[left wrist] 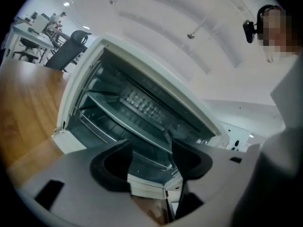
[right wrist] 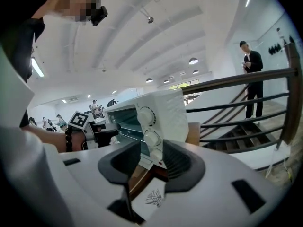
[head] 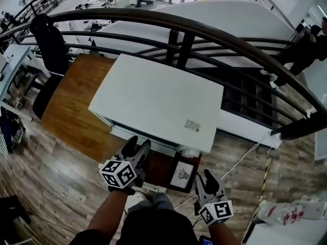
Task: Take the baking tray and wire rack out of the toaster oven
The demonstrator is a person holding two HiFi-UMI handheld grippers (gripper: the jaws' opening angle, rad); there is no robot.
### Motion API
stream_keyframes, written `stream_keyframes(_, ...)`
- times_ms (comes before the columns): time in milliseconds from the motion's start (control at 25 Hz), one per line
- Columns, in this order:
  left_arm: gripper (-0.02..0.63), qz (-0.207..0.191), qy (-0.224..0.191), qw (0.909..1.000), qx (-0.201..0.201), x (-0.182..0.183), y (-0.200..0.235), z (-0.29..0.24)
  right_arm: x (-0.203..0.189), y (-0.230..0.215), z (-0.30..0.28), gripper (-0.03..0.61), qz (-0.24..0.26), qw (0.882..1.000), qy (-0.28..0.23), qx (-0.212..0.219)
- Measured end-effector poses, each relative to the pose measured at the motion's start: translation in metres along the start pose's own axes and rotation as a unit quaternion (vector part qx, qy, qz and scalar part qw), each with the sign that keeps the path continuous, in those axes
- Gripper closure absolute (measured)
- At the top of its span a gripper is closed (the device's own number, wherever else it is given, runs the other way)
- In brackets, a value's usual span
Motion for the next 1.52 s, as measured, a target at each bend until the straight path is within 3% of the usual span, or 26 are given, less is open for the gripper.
stream_keyframes(240,0.345,0.056,-0.010,0.9983,0.012,0.003,0.017,-0.032,0.006,-0.023,0.008,0.434,-0.012,0.999,0.002,-0.043)
stream_keyframes(840,0.347,0.140,-0.045,0.9869,0.065,0.009,0.039,-0.078,0.008,-0.060,0.023,0.434,-0.023,0.998,0.001,-0.060)
stream_keyframes(1080,0.402,0.144,-0.059,0.9844,0.081,0.012,0.039,-0.087,0.009,-0.062,0.030,0.436,-0.027,0.997,0.002,-0.070)
stream_keyframes(1520,0.463,0.217,-0.076,0.9694,0.086,0.001,0.038,-0.066,0.005,-0.048,0.024,0.449,-0.025,0.997,0.012,-0.076)
Point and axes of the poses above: the fingertips, and each gripper's own axes: z backward along the fingers, y to its left, x out of its top, the point moved 6 cm from there along z, backward along the fingers, and after that the axes turned 11 degrees about -z, right-handed, at the moved point
